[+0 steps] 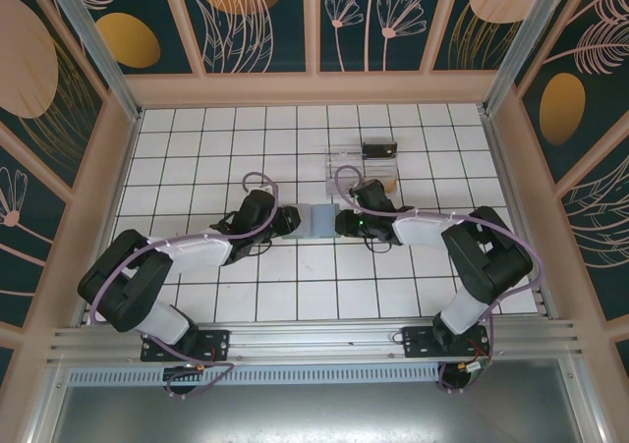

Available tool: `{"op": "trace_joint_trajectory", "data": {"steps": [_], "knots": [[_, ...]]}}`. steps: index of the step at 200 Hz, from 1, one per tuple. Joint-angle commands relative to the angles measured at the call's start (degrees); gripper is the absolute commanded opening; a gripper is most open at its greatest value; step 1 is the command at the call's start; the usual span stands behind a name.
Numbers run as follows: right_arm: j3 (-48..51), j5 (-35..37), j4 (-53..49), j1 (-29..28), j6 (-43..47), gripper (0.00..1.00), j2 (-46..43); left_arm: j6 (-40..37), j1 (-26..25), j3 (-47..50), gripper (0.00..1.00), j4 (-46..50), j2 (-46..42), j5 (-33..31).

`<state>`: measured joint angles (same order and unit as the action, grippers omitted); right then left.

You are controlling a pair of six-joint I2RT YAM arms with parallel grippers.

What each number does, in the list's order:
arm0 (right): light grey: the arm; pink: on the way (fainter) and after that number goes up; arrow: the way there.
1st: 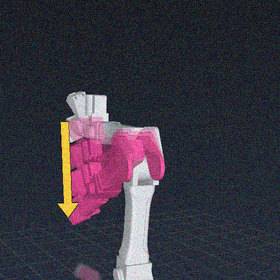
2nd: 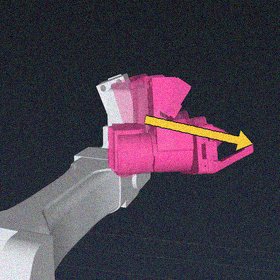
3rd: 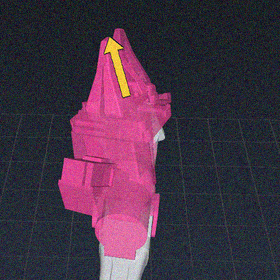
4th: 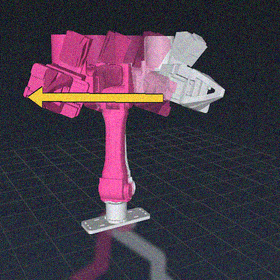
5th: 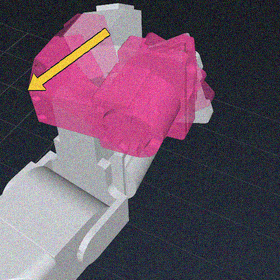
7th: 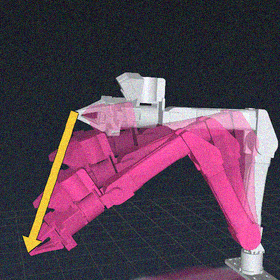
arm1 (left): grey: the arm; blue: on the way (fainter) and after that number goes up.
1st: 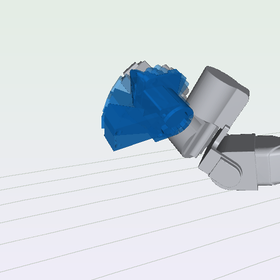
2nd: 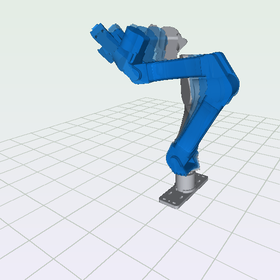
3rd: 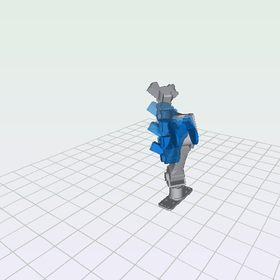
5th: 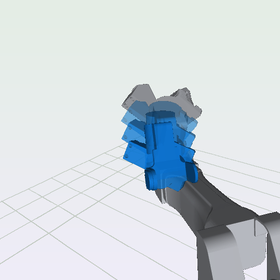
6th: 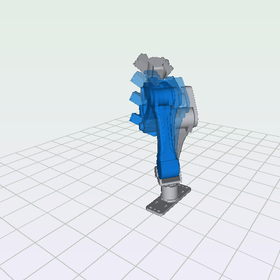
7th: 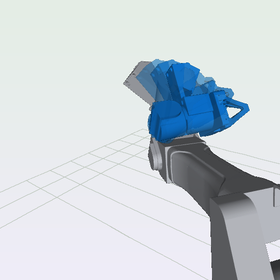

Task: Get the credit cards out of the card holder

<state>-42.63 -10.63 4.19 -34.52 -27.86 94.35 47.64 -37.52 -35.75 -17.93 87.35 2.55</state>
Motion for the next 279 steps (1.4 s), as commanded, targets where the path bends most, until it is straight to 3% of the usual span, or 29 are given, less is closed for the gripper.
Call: {"op": "trace_joint_trajectory", "data": {"steps": [1, 113, 173, 279], "knots": [[-2.8, -1.21, 1.11, 0.38, -0.93, 0.31, 1.82, -1.41, -0.18, -2.33, 0.39, -0.93, 1.2, 0.62], [-5.02, -1.41, 0.21, -0.02, -0.71, 0.22, 6.15, -2.91, -0.09, -5.73, 0.35, 4.61, 8.16, -0.69], [-5.06, -1.84, 0.38, -0.19, -0.54, 0.2, 6.16, -2.74, -0.1, -4.67, 0.34, 6.32, 4.56, -5.0], [-5.35, -2.64, 0.27, -0.37, -0.44, 0.2, 6.34, -3.47, -0.06, -6.62, 0.33, 6.3, 9.53, -0.31]]}}
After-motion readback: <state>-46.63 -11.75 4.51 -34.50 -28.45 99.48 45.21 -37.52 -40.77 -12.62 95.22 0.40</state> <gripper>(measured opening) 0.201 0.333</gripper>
